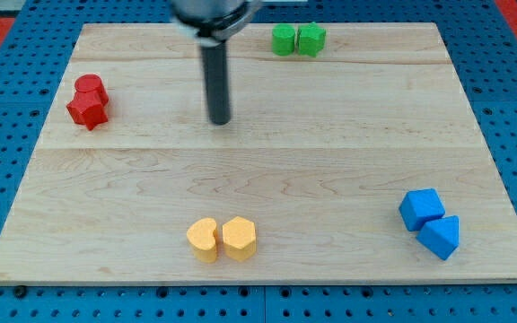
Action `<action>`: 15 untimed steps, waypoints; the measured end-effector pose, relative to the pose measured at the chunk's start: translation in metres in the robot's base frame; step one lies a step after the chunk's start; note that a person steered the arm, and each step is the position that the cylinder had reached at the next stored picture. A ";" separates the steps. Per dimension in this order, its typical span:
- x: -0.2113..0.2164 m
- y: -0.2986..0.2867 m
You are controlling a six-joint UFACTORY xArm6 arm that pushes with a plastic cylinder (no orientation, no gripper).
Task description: Place the red star to the bottom left of the green circle
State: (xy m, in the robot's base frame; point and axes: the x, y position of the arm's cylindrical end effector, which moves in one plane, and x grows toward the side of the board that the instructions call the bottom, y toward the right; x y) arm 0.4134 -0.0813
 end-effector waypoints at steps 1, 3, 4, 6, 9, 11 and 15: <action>0.023 -0.027; 0.023 -0.042; 0.004 -0.079; 0.036 -0.142; -0.032 -0.143; -0.066 -0.153; -0.164 -0.058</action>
State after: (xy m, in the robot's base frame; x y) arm 0.2498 -0.1389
